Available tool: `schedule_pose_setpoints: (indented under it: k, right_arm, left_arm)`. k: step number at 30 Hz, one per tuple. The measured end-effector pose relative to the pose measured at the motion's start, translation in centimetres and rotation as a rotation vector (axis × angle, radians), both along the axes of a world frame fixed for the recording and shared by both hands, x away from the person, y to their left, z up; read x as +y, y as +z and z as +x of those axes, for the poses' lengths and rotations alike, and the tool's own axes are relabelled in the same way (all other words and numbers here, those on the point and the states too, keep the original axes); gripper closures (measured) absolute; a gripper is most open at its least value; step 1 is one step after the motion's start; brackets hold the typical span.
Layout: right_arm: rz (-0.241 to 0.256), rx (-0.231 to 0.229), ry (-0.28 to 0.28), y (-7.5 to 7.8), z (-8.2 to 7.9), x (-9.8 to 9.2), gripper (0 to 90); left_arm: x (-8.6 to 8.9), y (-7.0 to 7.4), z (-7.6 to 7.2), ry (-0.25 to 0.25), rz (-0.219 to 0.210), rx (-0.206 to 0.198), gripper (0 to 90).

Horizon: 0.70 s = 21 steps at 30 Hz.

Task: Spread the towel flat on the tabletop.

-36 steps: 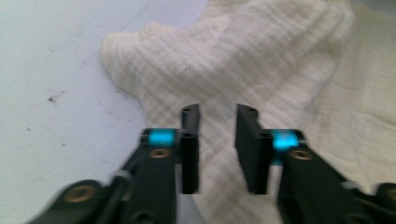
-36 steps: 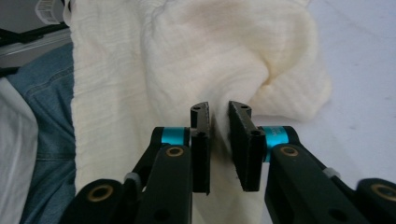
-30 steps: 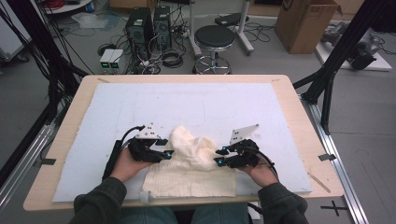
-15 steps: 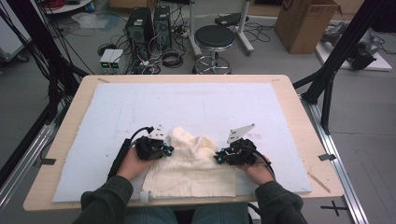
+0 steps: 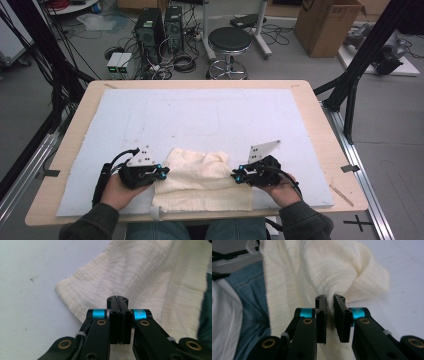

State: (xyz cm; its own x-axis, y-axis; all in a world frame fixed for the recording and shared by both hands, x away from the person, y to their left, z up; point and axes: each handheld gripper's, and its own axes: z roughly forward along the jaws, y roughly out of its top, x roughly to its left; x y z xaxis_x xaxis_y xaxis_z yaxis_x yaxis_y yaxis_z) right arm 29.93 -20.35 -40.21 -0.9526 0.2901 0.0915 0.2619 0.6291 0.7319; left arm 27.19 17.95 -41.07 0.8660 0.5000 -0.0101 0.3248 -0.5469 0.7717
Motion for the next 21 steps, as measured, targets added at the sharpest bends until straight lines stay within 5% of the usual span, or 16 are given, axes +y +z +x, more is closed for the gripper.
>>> schedule_pose_setpoints:
  k: [3, 7, 12, 17, 21]
  right_arm:
    - [-0.014, 0.034, 0.038, -1.1, -1.0, 0.6, 80.1]
    - [-0.03, 0.028, 0.047, -1.4, -1.7, 0.9, 72.6]
    - [0.064, 0.014, 0.01, 0.4, -1.1, -0.2, 63.3]
    - [0.127, -0.017, -0.048, 1.6, 0.6, -0.8, 60.9]
    - [0.162, 0.001, -0.102, 1.1, 2.7, -0.6, 60.6]
  left_arm:
    - [0.3, -0.7, -0.7, -0.021, -0.016, 0.021, 87.5]
    - [0.5, -0.6, -0.3, -0.02, -0.06, 0.025, 70.6]
    - [0.2, 0.6, 1.7, 0.036, -0.102, -0.015, 56.1]
    - [-0.5, 0.2, 4.3, 0.13, -0.081, -0.013, 50.5]
    - [-1.3, -1.0, 5.5, 0.162, -0.011, 0.011, 51.6]
